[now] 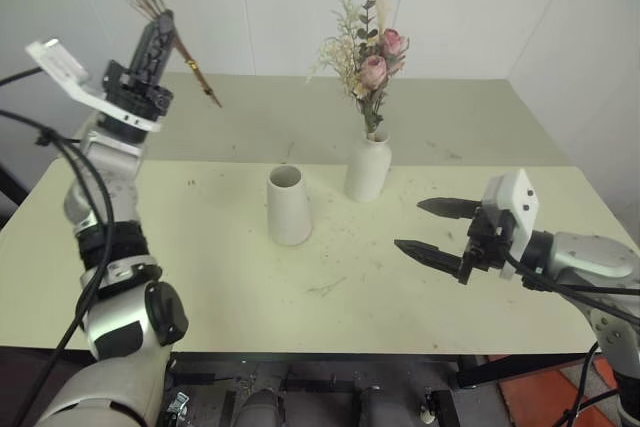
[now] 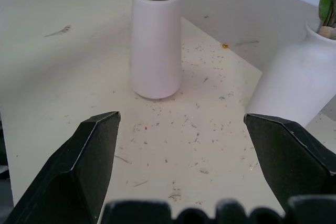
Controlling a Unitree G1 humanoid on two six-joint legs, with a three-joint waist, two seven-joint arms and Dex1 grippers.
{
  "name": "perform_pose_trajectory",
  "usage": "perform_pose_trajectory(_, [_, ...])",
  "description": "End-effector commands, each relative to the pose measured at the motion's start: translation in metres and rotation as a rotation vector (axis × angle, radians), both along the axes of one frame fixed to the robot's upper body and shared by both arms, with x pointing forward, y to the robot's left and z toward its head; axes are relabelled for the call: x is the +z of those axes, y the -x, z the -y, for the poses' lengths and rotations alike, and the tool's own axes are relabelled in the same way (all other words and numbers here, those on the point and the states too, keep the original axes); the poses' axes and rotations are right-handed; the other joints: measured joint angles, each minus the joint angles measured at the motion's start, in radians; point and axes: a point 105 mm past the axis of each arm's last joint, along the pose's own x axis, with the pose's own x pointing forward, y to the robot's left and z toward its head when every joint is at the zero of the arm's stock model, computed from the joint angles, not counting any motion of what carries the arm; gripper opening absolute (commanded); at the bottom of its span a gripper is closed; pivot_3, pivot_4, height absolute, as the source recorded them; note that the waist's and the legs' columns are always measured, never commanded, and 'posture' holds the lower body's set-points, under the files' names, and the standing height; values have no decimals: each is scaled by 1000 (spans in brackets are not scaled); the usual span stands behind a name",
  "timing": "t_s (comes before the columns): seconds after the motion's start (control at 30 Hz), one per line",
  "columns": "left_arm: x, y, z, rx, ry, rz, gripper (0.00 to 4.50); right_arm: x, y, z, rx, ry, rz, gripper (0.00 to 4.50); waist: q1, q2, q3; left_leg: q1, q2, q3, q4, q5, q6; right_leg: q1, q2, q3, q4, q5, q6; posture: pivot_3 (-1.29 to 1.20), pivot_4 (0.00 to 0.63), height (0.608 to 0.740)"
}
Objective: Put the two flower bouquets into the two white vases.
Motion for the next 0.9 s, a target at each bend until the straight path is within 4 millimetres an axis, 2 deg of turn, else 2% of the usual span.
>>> perform_pose_trajectory(0.03, [-1, -11, 22, -63, -6, -16, 14, 7, 4, -5, 5, 2, 71, 4500, -2, 0, 0, -1, 0, 0, 0, 0, 0, 0, 0, 0, -1, 0, 0, 0, 150, 740])
perform_pose_trajectory(0.2, [-14, -17, 49, -153, -66, -43, 14, 4, 3, -4, -43, -17, 87, 4500, -11, 0, 0, -3, 0, 0, 0, 0, 0, -2, 0, 0, -2, 0, 0, 0, 150, 740])
perform_pose_trajectory(0.37, [-26, -11, 69, -227, -145, -46, 14, 0, 3, -3, -71, -19, 94, 4500, -10, 0, 0, -1, 0, 0, -1, 0, 0, -2, 1, 1, 0, 0, 0, 0, 150, 740])
perform_pose_trajectory(0.63, [-27, 3, 60, -250, -160, -24, 14, -4, 5, -3, -83, -23, 94, 4500, -10, 0, 0, -1, 0, 0, -1, 0, 0, -2, 1, 1, 0, 0, 0, 0, 150, 740])
perform_pose_trajectory(0.77, [-43, 11, 57, -267, -210, -52, 14, -7, 4, -3, -78, -19, 90, 4500, -11, 0, 0, 0, 0, 0, -1, 0, 0, -2, 1, 1, 0, 0, 0, 0, 150, 740])
perform_pose_trajectory(0.9, [-55, 10, 58, -242, -233, -79, 14, -6, 1, -3, -75, -17, 97, 4500, -5, 0, 0, -1, 0, 0, 0, 0, 0, -2, 0, 1, 0, 0, 0, 0, 150, 740])
